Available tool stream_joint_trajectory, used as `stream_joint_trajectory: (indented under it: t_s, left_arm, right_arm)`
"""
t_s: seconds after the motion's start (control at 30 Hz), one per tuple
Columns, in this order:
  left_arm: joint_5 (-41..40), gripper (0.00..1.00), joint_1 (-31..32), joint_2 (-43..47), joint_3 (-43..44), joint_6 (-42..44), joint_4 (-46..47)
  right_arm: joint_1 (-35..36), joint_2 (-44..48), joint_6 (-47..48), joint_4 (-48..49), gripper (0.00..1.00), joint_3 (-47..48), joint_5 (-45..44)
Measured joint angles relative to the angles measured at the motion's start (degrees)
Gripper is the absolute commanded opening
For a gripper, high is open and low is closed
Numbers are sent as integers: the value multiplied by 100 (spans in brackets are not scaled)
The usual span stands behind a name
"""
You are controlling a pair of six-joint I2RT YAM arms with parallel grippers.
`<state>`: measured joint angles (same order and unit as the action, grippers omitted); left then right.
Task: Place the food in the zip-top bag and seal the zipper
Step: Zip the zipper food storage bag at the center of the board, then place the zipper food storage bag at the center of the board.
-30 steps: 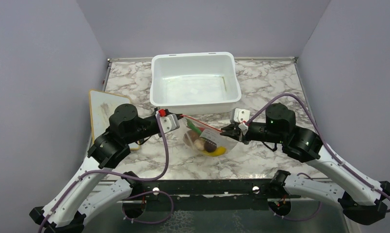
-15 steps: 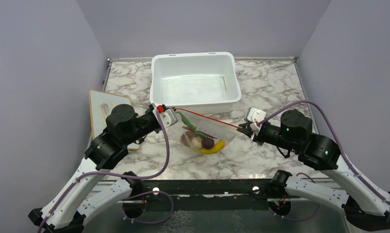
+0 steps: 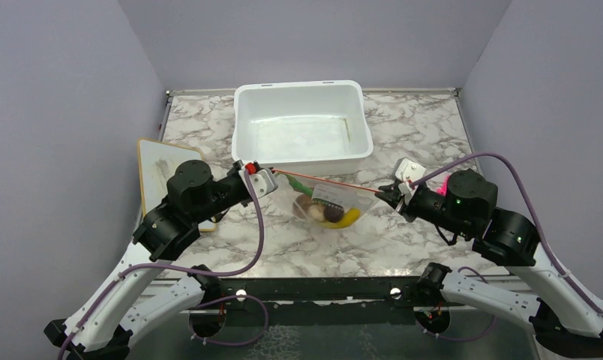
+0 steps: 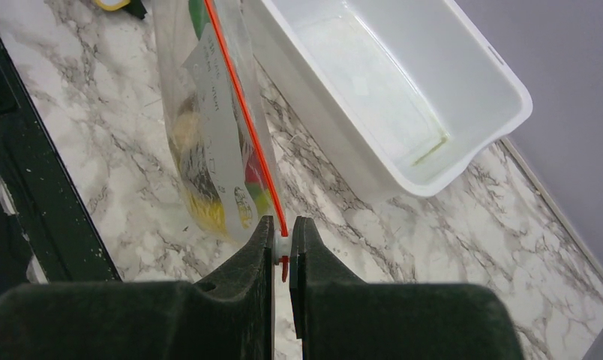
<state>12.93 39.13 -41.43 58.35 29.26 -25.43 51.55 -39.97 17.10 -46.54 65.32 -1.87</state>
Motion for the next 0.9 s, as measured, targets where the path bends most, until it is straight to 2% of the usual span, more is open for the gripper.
stream_joint_trajectory:
  t_s: [0.2, 0.3, 0.37, 0.43, 0.5, 0.57, 0.77, 0.9]
  left_arm:
    - [442, 0, -35, 129, -50, -109, 11]
    - [828, 0, -72, 315, -94, -155, 13]
    - [1161, 8, -92, 498, -199, -175, 59]
    - [1353, 9, -92, 708, -354, -238, 94]
    - [1462, 0, -85, 848, -437, -332, 94]
    - [1482, 0, -81, 870, -466, -393, 92]
    - [1709, 0, -103, 636, -490, -570, -125]
    - [1445, 5, -103, 422, -719, -824, -240]
  right_arm:
    - [-2, 98, -28, -114, 1, -2, 306]
    - [-2, 264, 31, -229, 1, -2, 1067]
    - [-17, 476, -13, -201, 1, -4, 1797]
    - [-17, 723, -131, 31, 1, -111, 2426]
    - [-17, 1005, -323, 339, 1, -310, 2924]
    - [-17, 1091, -529, 590, 1, -533, 3239]
    - [-17, 597, -1405, 942, 1, -1261, 3110]
    - [-17, 37, -2297, 1272, 1, -1438, 2800]
